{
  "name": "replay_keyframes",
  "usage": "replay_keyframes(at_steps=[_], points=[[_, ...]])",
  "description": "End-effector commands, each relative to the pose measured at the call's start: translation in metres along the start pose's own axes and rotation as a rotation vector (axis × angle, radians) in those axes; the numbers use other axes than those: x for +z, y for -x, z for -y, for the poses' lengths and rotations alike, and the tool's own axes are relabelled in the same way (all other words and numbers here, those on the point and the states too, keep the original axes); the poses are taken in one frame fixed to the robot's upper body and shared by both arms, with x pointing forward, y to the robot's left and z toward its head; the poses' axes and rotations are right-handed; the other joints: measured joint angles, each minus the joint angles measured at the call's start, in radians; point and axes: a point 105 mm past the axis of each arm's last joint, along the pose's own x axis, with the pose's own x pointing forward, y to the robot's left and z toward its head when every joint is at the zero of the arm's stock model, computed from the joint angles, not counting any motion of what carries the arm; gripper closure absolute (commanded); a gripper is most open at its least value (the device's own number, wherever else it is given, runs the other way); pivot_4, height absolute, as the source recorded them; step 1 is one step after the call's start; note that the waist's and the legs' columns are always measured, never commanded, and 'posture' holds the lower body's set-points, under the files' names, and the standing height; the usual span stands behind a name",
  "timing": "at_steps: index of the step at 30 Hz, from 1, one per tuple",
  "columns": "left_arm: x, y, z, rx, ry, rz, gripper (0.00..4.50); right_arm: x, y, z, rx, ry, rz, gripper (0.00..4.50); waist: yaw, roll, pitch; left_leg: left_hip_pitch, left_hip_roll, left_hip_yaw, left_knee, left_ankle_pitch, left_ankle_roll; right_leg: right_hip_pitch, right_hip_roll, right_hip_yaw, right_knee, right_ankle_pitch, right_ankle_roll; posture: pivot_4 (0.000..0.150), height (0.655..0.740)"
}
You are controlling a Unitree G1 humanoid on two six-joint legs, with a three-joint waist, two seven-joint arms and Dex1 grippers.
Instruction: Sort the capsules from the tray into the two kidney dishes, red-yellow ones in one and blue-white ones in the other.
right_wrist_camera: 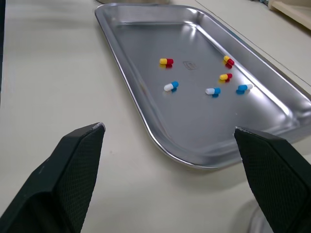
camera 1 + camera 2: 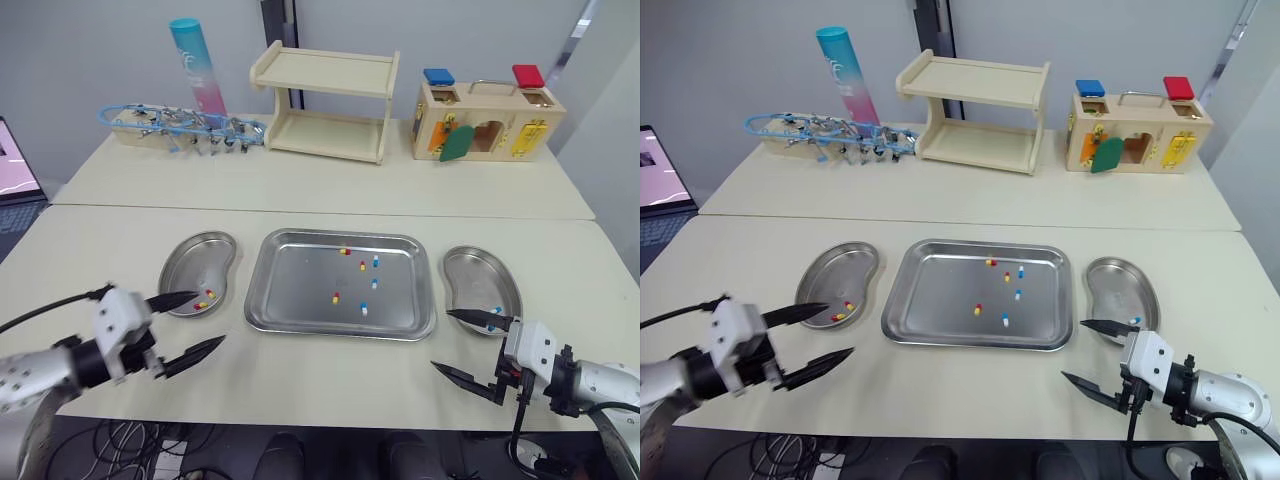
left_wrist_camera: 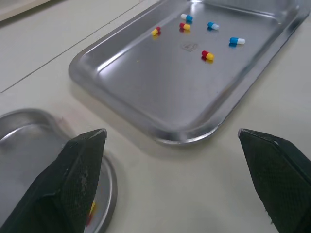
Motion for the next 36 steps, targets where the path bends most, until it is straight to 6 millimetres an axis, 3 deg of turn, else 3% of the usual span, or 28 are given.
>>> replay_keyframes(at_steps=[1, 6, 9, 13, 16, 21, 36], points=[[0.019, -0.023, 0.008, -0.096, -0.019, 0.022, 0.00, 0.014, -0.005, -0.004, -0.012, 0.005, 0.047, 0.03, -0.004, 0.000, 0.000, 0.000, 0.000, 0.000, 0.000, 0.000, 0.000, 0.000, 0.000, 0.000, 0.000, 0.000, 0.000, 0.150, 0.7400], [0.034, -0.061, 0.008, -0.244, -0.044, 0.073, 0.00, 0.012, -0.010, -0.014, -0.008, -0.017, 0.044, 0.03, -0.008, 0.001, 0.000, 0.001, 0.000, 0.000, 0.000, 0.000, 0.000, 0.000, 0.001, 0.000, 0.001, 0.000, 0.000, 0.150, 0.7400], [0.033, -0.078, 0.008, -0.327, -0.063, 0.072, 0.58, 0.012, -0.011, -0.017, -0.015, -0.024, 0.042, 0.00, -0.009, 0.001, 0.000, 0.001, 0.000, 0.000, 0.000, 0.000, 0.000, 0.000, 0.001, 0.000, 0.001, 0.000, 0.000, 0.150, 0.7400], [0.025, -0.097, 0.006, -0.402, -0.105, 0.044, 1.84, 0.013, -0.014, -0.020, -0.025, -0.029, 0.042, 0.00, -0.007, 0.001, 0.000, 0.000, 0.000, 0.000, 0.001, 0.000, 0.000, 0.000, 0.001, 0.000, 0.001, 0.000, 0.000, 0.150, 0.7400], [0.015, -0.119, 0.003, -0.452, -0.161, 0.021, 1.84, 0.012, -0.015, -0.024, -0.038, -0.040, 0.033, 0.00, -0.006, 0.000, 0.000, 0.000, 0.000, 0.000, 0.001, 0.000, 0.000, 0.000, 0.001, 0.000, 0.001, 0.000, 0.000, 0.150, 0.7400], [0.005, -0.138, -0.001, -0.492, -0.214, 0.001, 1.84, 0.012, -0.016, -0.031, -0.047, -0.055, 0.025, 0.00, -0.007, 0.000, 0.000, -0.001, 0.000, 0.000, 0.002, 0.000, 0.000, -0.001, 0.001, 0.000, 0.001, 0.000, 0.000, 0.150, 0.7400], [-0.010, -0.167, -0.002, -0.586, -0.233, -0.078, 1.84, 0.013, -0.017, -0.040, -0.054, -0.091, 0.004, 0.00, -0.008, 0.000, 0.000, -0.001, 0.000, -0.001, 0.002, 0.000, 0.000, 0.000, 0.001, 0.000, 0.001, 0.000, 0.000, 0.150, 0.7400]])
